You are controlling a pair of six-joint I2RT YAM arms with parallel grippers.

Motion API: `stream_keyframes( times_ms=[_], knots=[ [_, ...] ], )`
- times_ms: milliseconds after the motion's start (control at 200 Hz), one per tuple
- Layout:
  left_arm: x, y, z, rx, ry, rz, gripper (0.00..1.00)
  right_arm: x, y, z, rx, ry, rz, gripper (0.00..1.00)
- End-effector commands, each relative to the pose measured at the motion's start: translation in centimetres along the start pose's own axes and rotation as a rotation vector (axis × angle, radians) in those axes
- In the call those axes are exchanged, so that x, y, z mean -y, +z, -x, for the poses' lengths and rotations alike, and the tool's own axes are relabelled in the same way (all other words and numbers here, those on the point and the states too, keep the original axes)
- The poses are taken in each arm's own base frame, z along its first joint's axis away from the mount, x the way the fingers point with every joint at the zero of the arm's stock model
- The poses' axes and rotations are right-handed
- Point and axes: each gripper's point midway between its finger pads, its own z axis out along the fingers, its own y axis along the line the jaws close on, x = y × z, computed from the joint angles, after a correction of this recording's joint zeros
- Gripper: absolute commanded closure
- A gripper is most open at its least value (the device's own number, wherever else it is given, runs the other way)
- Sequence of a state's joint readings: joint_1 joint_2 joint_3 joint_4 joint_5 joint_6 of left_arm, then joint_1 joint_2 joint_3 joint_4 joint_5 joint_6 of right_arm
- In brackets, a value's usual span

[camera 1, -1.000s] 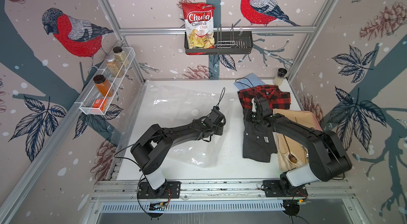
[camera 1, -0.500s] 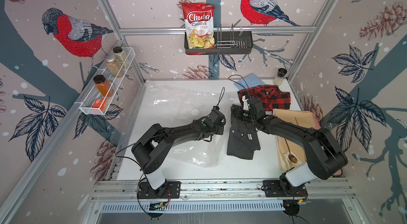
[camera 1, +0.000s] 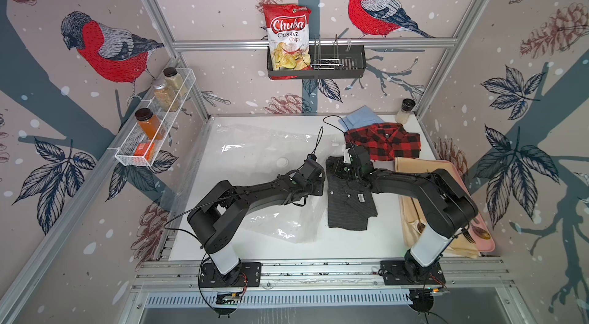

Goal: Place the folded shirt into the vacuum bag
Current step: Place the shirt in the vacuum bag.

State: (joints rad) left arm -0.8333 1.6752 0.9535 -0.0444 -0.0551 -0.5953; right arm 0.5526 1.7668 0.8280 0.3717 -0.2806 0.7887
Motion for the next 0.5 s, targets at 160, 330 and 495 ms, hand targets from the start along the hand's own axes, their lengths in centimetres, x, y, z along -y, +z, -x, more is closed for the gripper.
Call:
stream_keyframes(
  times_ms=[160,330,495],
  knots=[
    [1.5,-1.7,1.1,0.075,0.002,-0.106,1.00,2.0,1.8,-0.3,-0.023,0.055,-0.011,1.00],
    [1.4,-1.6,0.3,0.082,0.021,-0.132,1.00,2.5,1.7,0.2,-0.034,0.090,-0.010,1.00],
    [0.8,-0.6,-0.8,0.067,0.041,-0.111,1.00,0.9,0.5,1.4,-0.031,0.118,0.070,1.00]
  ],
)
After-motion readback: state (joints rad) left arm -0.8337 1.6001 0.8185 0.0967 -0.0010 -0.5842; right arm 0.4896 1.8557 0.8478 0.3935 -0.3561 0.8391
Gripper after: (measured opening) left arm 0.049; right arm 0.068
